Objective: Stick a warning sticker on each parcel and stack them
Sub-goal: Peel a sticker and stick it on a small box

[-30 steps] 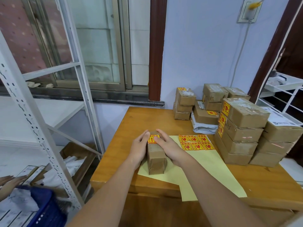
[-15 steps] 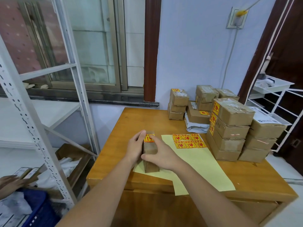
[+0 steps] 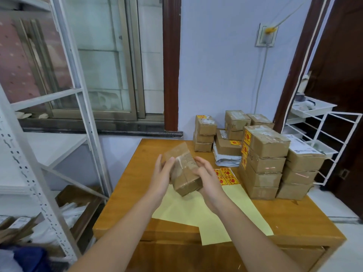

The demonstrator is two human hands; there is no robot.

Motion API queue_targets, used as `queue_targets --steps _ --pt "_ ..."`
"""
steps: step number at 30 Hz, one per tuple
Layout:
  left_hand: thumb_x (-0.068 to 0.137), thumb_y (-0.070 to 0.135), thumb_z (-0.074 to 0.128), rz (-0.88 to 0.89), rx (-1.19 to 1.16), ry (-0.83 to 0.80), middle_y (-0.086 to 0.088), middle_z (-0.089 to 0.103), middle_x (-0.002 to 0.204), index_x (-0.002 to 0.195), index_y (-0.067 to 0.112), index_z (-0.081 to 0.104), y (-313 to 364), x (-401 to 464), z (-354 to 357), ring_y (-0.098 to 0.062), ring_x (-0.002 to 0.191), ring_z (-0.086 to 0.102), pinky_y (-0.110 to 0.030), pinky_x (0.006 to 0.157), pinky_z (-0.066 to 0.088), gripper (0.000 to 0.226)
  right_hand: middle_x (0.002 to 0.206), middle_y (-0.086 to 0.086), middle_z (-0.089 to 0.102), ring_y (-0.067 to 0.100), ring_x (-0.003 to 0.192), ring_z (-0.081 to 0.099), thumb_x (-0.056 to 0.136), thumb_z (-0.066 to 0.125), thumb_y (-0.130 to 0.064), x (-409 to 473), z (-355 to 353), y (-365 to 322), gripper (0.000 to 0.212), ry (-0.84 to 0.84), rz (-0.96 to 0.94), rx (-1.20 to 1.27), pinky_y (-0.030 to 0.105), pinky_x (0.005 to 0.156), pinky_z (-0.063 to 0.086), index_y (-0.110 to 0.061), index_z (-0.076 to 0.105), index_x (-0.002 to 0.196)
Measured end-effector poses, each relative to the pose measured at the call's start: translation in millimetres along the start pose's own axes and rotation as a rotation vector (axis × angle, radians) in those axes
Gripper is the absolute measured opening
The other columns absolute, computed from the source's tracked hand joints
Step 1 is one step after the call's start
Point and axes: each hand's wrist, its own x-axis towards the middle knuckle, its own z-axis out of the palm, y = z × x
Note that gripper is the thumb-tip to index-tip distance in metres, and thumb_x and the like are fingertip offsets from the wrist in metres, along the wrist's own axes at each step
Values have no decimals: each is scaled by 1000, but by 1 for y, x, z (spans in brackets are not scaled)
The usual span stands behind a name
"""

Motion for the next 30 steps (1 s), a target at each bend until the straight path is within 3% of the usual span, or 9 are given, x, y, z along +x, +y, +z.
queue_targets --steps 2,7,11,15,18,22,25,27,30 --pt "101 51 57 39 -14 -72 11 55 145 160 44 20 9 -2 12 -12 120 60 -33 90 54 71 128 2 64 26 115 63 92 54 -25 0 -7 -8 40 14 -4 42 53 100 54 -36 55 131" --pt "102 28 61 99 -1 -153 21 59 137 155 54 22 18 -6 29 -12 113 68 -39 82 62 71 127 -2 64 23 117 61 93 48 -33 1 -29 -21 35 40 -16 -48 52 103 51 -41 57 126" --pt "99 23 69 186 51 -165 28 60 131 151 53 32 18 -9 33 -4 109 68 -34 81 63 71 131 -15 59 2 113 59 102 54 -31 -3 -43 -30 35 9 -105 -272 24 89 52 -46 47 133" --pt "101 27 65 208 85 -199 38 63 121 151 54 31 19 -9 37 7 107 66 -31 91 60 67 129 -33 48 -11 113 54 84 81 -39 -9 -52 -40 82 -92 -169 -527 9 81 47 -50 27 145" --pt "103 33 60 187 71 -225 29 62 131 155 49 32 22 -7 40 3 111 67 -32 93 59 61 127 -37 44 -16 111 50 77 87 -40 -6 -55 -50 91 -109 -206 -656 5 83 43 -55 25 143" --pt "103 37 60 197 101 -281 37 56 127 156 46 32 23 1 43 8 112 63 -22 88 58 61 132 -24 44 0 121 47 74 86 -47 7 -55 -56 103 -74 -205 -771 21 96 41 -36 25 156" --pt "102 38 60 231 222 -323 17 52 145 156 36 36 22 14 43 6 114 63 -20 92 55 59 145 -10 44 11 129 47 71 80 -53 28 -56 -53 101 11 -209 -819 35 104 46 -35 27 155" --pt "102 42 58 315 453 -328 9 49 150 153 30 43 19 26 37 -1 124 57 -20 99 48 55 151 -6 37 15 132 44 72 76 -53 45 -58 -54 99 96 -215 -856 36 102 44 -32 27 156" --pt "99 62 49 433 901 -310 14 48 147 149 31 46 11 48 23 -8 135 44 -34 110 40 58 144 -7 31 18 126 47 73 71 -54 77 -59 -63 90 199 -254 -875 40 95 50 -34 32 152"
